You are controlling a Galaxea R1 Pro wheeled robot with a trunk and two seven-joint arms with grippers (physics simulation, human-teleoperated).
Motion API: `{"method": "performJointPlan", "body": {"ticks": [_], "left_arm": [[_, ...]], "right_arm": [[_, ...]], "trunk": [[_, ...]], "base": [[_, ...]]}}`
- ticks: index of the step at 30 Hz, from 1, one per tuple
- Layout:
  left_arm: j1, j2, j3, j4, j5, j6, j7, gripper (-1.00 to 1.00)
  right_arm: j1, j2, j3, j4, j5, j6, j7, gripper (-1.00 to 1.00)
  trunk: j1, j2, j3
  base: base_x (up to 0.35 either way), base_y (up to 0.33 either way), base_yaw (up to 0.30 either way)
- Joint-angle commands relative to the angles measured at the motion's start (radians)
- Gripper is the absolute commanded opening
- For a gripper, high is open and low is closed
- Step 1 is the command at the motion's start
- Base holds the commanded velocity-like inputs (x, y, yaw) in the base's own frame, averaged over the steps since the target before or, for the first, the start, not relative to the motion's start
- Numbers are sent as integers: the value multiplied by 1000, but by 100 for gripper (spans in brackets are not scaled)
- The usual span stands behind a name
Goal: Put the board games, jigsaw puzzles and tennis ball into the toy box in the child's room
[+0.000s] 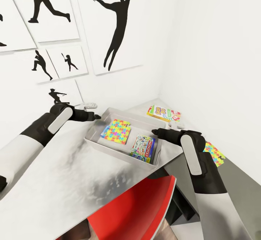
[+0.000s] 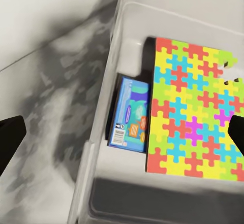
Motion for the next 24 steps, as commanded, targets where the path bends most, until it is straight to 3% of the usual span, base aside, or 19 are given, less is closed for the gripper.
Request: {"method": "performJointPlan", "body": {"ticks": [1, 13, 24], "left_arm": [[-4, -3, -4, 5, 2, 1, 6, 100], [-10, -20, -5, 28, -31, -5, -9, 100], [-12, -28, -10, 76, -39, -43, -43, 100]], "right_arm": [[0, 0, 0, -1, -10, 3, -10, 100], [2, -1, 0, -1, -11, 3, -10, 100], [3, -1, -1, -1, -11, 3, -10, 100]], "trunk": [[0, -2, -2], [0, -2, -2], [0, -2, -2]], "base": [[0, 0, 0], [0, 0, 0], [0, 0, 0]]}}
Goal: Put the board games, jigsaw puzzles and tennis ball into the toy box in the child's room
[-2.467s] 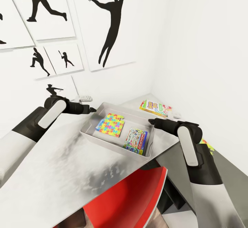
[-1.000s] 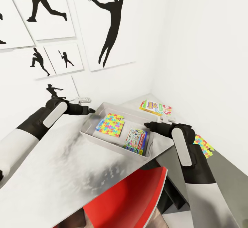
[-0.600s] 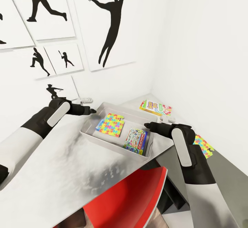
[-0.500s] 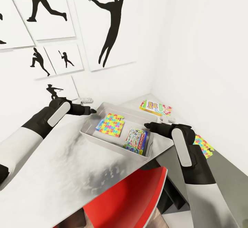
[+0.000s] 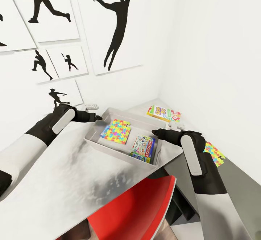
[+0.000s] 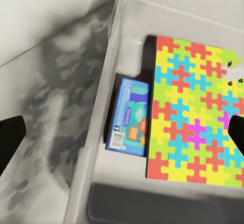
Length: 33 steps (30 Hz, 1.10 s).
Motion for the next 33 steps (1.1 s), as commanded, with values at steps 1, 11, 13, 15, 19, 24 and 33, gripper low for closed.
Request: {"method": "performJointPlan", "body": {"ticks": [1, 11, 13, 15, 19, 24, 33], "left_arm": [[-1, -1, -4, 7, 4, -4, -2, 100], [-2, -9, -6, 51, -30, -32, -25, 100], [-2, -10, -6, 59, -39, -37, -33, 100], [-2, -10, -6, 68, -46, -42, -43, 100], [-2, -11, -6, 105, -63, -64, -77, 100], [-2, -16, -6, 138, -79, -83, -101, 100], [-2, -31, -5, 168, -114, -97, -119, 100]], "right_arm": [[-1, 0, 0, 0, -10, 3, -10, 100], [-2, 0, 0, 14, -10, 3, -10, 100], [-1, 0, 0, 17, -10, 3, -10, 100], [-1, 0, 0, 20, -10, 3, -10, 100], [0, 1, 0, 28, -9, 3, -10, 100], [1, 1, 0, 37, -9, 3, -9, 100], [2, 1, 0, 53, -9, 3, -9, 100]], "trunk": [[0, -2, -2], [0, -2, -2], [0, -2, -2], [0, -2, -2], [0, -2, -2], [0, -2, -2], [0, -2, -2]], "base": [[0, 0, 0], [0, 0, 0], [0, 0, 0], [0, 0, 0], [0, 0, 0], [0, 0, 0], [0, 0, 0]]}}
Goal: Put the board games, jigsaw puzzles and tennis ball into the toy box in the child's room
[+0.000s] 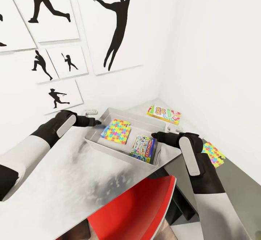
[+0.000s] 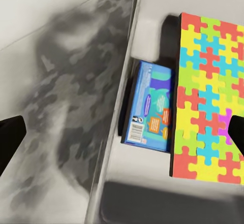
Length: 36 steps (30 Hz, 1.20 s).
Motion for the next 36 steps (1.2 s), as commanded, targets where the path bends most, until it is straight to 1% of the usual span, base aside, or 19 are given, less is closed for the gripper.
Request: {"method": "performJointPlan", "body": {"ticks": [1, 6, 13, 25, 32, 36], "left_arm": [[-1, -1, -4, 4, -10, 0, -7, 100], [-1, -7, -3, 12, -21, -4, -11, 100], [-1, -14, -3, 21, -28, -8, -14, 100], [-1, -25, -4, 37, -32, -11, -16, 100], [-1, -27, -5, 62, -32, -16, -18, 100], [-1, -27, -5, 62, -32, -16, -18, 100]], "right_arm": [[-1, 0, 0, 1, -10, 3, -10, 100], [-1, 0, -1, 8, -11, 3, -10, 100], [-1, 0, -3, 19, -11, 3, -10, 100], [-1, -1, -4, 33, -11, 3, -10, 100], [0, -1, -6, 48, -12, 3, -9, 100], [0, -1, -6, 48, -12, 3, -9, 100]], "trunk": [[0, -2, -2], [0, -2, -2], [0, -2, -2], [0, -2, -2], [0, -2, -2], [0, -2, -2]], "base": [[0, 0, 0], [0, 0, 0], [0, 0, 0], [0, 0, 0], [0, 0, 0], [0, 0, 0]]}}
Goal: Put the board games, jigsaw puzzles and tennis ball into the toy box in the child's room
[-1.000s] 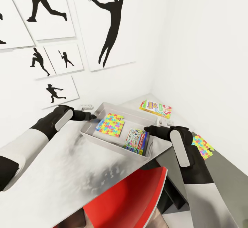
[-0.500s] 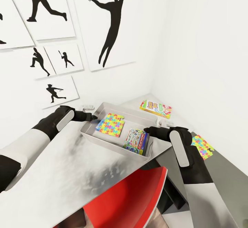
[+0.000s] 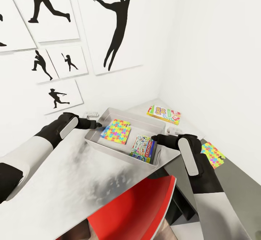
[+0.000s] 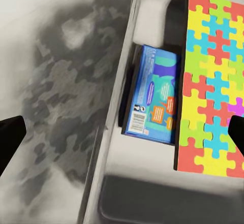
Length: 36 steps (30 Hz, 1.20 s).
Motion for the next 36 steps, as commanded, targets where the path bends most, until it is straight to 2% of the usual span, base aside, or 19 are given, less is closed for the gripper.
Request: {"method": "performJointPlan", "body": {"ticks": [1, 15, 36], "left_arm": [[-1, 1, -5, 5, -4, -3, -6, 100], [-2, -11, -5, 30, -4, -26, -21, 100], [-2, -15, -6, 82, -5, -52, -25, 100]], "right_arm": [[-1, 0, 0, 3, -10, 3, -10, 100], [0, 0, 0, 29, -12, 3, -9, 100], [0, 0, 0, 41, -14, 3, -8, 100]], "trunk": [[0, -2, -2], [0, -2, -2], [0, -2, -2]], "base": [[0, 0, 0], [0, 0, 0], [0, 0, 0]]}}
